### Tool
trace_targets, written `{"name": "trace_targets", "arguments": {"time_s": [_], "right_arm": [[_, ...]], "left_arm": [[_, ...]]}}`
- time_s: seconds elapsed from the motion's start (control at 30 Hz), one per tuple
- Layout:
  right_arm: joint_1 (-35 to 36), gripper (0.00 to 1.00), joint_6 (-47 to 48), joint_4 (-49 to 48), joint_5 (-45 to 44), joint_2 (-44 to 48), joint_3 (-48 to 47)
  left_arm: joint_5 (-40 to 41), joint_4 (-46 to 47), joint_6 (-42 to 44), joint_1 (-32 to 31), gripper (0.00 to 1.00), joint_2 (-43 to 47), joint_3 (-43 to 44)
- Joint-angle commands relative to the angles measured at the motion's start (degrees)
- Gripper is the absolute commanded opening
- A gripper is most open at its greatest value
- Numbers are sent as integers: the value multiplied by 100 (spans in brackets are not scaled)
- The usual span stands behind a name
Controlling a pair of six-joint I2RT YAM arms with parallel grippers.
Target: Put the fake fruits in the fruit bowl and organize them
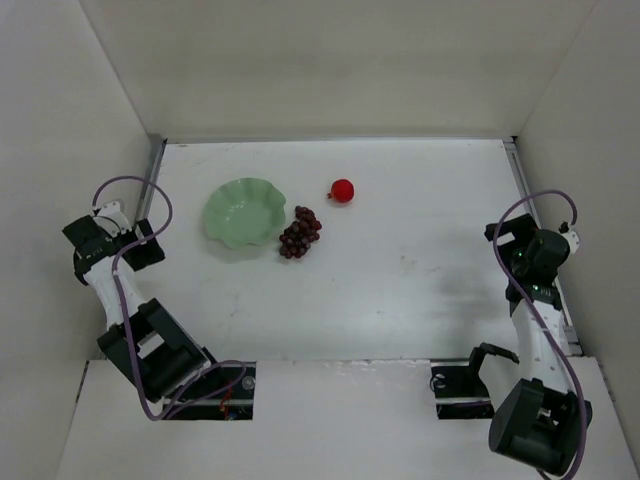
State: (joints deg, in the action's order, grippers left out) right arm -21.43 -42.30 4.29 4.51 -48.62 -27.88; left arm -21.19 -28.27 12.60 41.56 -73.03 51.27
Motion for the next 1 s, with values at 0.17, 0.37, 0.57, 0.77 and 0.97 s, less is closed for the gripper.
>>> {"name": "trace_targets", "arguments": {"time_s": [0.17,0.37,0.57,0.77,0.97], "right_arm": [[134,100,213,-113,-117,238,-34],[564,100,416,45,-521,520,37],[1215,100,609,124,-759,582,37],[1778,100,636,387,-1136,836,177],[2006,100,592,730,-1400,1144,248]], "left_arm": [[-745,-221,251,-818,79,272,1006],[-283,-609,840,-3216,78,19,2308],[1590,-679,1543,-5441,80,-1325,3072],[1153,-741,1228,-6585,82,-2266,3530],[1029,-978,876,-7069,79,-3260,3838]]}}
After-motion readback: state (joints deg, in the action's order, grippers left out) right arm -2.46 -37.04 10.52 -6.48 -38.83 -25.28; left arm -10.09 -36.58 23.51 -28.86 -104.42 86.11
